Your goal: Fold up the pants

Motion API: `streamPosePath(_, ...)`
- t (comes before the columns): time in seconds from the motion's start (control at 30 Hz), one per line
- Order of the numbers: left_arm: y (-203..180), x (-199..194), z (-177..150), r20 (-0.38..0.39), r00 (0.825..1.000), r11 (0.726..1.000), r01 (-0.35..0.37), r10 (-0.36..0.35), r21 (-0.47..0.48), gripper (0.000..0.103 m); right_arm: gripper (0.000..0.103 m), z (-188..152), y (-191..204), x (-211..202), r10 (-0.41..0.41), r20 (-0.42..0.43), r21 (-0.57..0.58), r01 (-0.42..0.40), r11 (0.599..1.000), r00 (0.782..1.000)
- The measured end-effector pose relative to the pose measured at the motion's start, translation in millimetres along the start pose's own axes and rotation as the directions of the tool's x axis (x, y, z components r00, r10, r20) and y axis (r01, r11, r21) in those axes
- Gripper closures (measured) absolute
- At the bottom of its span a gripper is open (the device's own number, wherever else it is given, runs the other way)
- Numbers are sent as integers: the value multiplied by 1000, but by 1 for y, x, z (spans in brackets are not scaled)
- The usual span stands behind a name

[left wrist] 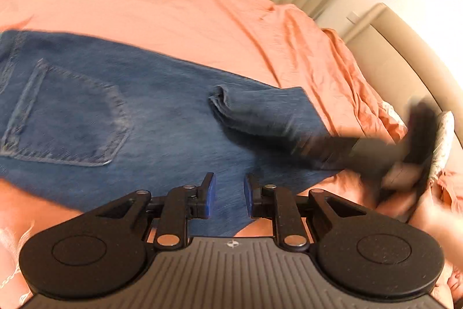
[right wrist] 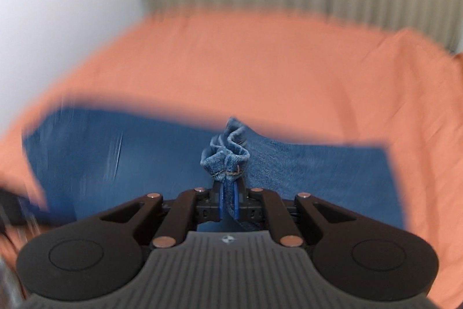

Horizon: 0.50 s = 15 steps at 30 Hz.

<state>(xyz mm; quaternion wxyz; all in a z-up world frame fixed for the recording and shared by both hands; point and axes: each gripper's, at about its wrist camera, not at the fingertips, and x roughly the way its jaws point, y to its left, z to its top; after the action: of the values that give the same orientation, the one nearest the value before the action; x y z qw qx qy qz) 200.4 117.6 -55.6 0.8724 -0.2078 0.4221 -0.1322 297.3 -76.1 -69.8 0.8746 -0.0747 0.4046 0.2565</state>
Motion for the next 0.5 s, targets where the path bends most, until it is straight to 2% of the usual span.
streamPosePath(0.07, 10, -2, -3, -3, 1000, 1000, -3, 3, -18, 81, 99, -27, 21, 29, -28, -111, -55, 22, 998, 993)
streamPosePath(0.1, 13, -2, -4, -5, 1000, 1000, -4, 4, -23, 81, 99, -38, 27, 37, -45, -129, -74, 36, 997, 991)
streamPosePath(0.2, 20, 2, -6, -18, 1000, 999, 4, -4, -32, 78, 92, -47, 22, 39, -41, -109, -50, 36, 998, 993)
streamPosePath(0.27, 21, 9, -6, -29, 999, 999, 20, -21, -40, 76, 78, -41, 17, 37, -20, -117, -23, 17, 1000, 993)
streamPosePath(0.33, 20, 16, -4, -35, 999, 998, 38, -39, -45, 72, 72, -37, 19, 32, 17, -127, -19, -19, 1000, 992)
streamPosePath(0.4, 20, 22, 0, -31, 998, 997, 61, -63, -57, 67, 71, -34, 18, 24, 48, -134, -14, -50, 999, 990)
streamPosePath(0.5, 22, 33, 7, -19, 994, 988, 108, -111, -112, 62, 70, -33, 7, 12, 110, -123, 66, -102, 993, 986)
